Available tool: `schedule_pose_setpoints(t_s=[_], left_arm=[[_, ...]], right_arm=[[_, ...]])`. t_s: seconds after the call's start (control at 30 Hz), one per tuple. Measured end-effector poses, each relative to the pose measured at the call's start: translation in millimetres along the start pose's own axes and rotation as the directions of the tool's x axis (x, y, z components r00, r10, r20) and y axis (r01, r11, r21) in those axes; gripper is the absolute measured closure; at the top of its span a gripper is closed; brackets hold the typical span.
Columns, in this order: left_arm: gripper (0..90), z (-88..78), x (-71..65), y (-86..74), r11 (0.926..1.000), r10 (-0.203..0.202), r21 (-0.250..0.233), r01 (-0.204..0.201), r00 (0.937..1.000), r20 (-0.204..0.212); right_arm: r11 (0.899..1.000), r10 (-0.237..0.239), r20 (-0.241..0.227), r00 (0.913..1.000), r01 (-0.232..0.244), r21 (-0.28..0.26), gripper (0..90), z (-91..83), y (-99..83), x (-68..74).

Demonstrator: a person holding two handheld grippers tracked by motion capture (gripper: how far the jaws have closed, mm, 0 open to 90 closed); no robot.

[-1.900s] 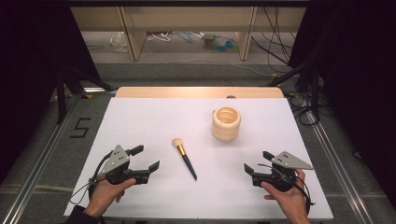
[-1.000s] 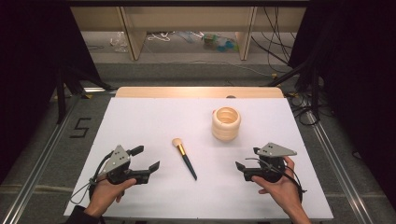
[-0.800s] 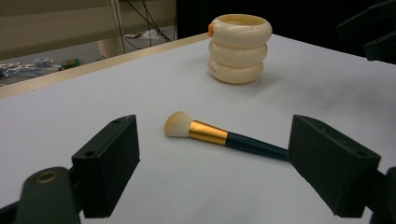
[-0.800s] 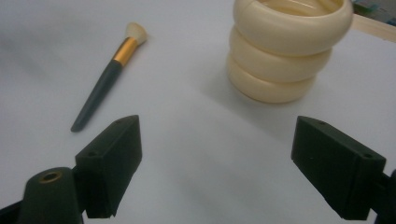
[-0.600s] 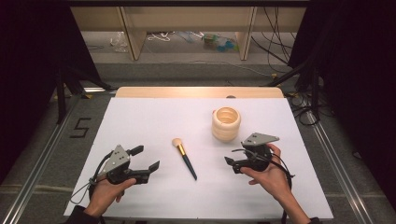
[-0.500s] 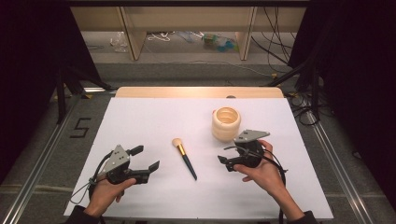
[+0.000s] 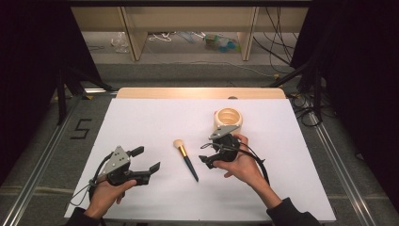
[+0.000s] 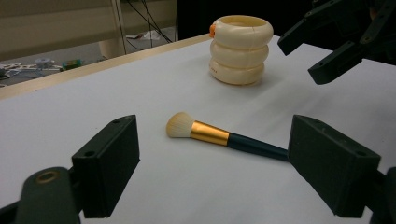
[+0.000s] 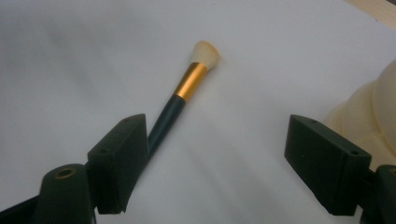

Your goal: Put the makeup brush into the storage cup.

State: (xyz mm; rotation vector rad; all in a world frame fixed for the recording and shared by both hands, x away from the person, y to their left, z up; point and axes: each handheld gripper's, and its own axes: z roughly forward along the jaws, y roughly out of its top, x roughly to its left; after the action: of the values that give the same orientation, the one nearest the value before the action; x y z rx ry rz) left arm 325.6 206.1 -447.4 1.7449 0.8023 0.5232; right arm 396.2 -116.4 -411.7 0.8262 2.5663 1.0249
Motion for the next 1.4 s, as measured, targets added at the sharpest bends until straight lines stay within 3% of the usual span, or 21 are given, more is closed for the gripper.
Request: schedule_pose_setpoints(t_s=[0.07,0.23,0.37,0.67,0.87,1.4], left_arm=[[16.7,0.2,0.2,0.1,1.0,-0.001,0.0,0.001,1.0,0.002],[16.7,-0.2,0.6,0.1,1.0,-0.005,-0.002,0.005,1.0,-0.001],[16.7,-0.2,0.7,0.0,1.0,0.002,0.001,-0.002,1.0,0.001],[16.7,0.7,0.2,-0.2,1.0,0.0,0.002,0.0,1.0,0.003],[16.7,0.5,0.4,-0.2,1.0,0.002,0.002,-0.002,1.0,0.004],[16.7,0.8,0.7,-0.3,1.0,0.001,0.004,-0.001,1.0,0.006]], right_arm=[[1.0,0.007,-0.007,0.9999,-0.007,-0.006,22.5,5.4,2.7,1.5],[0.998,0.001,-0.042,0.9991,0.002,0.056,25.5,17.5,9.0,3.4],[0.994,-0.01,-0.04,0.9992,0.014,0.104,25.8,26.6,9.5,4.2],[0.99,-0.01,-0.044,0.999,0.016,0.14,25.5,41.0,15.9,5.6],[0.98,-0.029,-0.062,0.9977,0.041,0.196,26.6,56.0,23.4,7.5],[0.952,-0.013,-0.086,0.9962,0.038,0.303,34.1,88.9,33.9,10.1]])
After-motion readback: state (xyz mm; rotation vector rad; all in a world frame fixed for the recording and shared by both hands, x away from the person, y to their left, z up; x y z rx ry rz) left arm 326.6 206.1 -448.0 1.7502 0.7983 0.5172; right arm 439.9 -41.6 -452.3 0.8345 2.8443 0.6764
